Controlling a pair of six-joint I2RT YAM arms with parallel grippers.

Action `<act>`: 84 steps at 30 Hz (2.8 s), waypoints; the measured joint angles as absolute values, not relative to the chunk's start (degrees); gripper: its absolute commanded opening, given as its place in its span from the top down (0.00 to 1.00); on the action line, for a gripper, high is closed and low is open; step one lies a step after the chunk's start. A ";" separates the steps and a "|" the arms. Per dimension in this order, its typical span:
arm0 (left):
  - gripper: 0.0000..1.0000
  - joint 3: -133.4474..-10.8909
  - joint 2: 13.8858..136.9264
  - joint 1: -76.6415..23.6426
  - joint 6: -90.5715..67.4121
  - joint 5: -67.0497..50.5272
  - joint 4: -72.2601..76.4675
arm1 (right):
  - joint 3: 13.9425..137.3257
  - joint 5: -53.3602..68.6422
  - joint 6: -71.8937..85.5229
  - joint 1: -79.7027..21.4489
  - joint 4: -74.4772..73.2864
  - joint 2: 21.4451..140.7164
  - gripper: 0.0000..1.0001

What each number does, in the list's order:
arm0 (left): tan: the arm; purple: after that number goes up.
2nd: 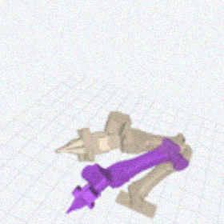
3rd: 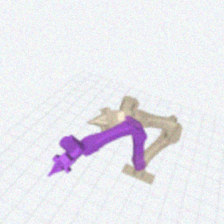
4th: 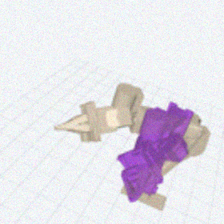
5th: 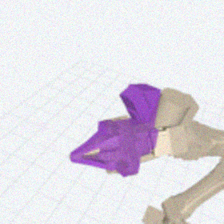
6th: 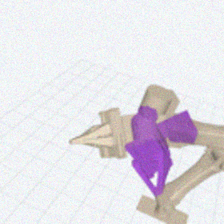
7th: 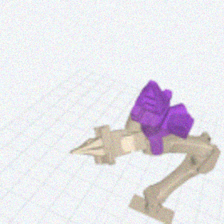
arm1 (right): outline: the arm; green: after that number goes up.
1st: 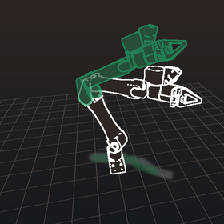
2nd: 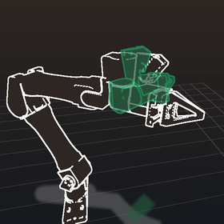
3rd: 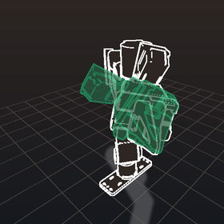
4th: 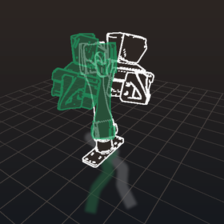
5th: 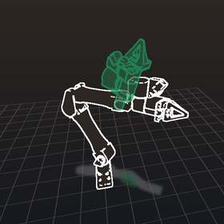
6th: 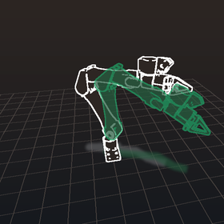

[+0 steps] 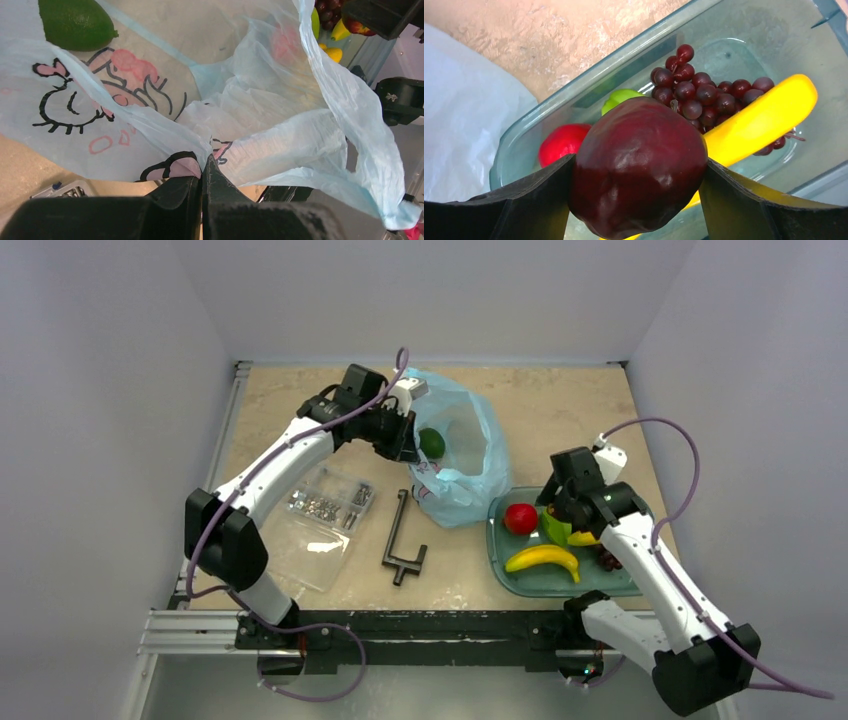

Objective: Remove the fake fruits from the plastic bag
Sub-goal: Place the fake fruit in the bin, then take out the fake fruit from the plastic bag.

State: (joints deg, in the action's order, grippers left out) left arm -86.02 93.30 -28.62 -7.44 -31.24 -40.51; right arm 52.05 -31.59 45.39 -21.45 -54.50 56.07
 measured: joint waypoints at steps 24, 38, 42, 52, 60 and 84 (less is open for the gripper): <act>1.00 -86.63 94.85 -28.58 -7.94 -29.61 -42.46 | 45.74 -16.71 37.60 -15.11 -41.98 52.36 0.01; 1.00 -87.02 96.68 -28.58 -8.45 -26.06 -43.20 | 63.29 -1.56 28.03 -32.67 -24.18 62.61 0.39; 1.00 -87.46 97.58 -28.56 -8.47 -24.73 -44.25 | 63.31 2.15 28.71 -36.49 -17.43 67.13 0.57; 1.00 -89.80 102.83 -28.47 -9.82 -18.55 -47.24 | 57.69 1.13 29.43 -39.38 -1.39 83.57 0.62; 1.00 -90.32 107.26 -28.23 -10.55 -14.26 -49.01 | 55.99 -6.83 28.84 -40.66 1.34 92.66 0.52; 1.00 -91.50 108.18 -25.98 -12.67 -14.35 -50.74 | 78.72 -21.91 16.49 -39.81 4.56 112.75 0.01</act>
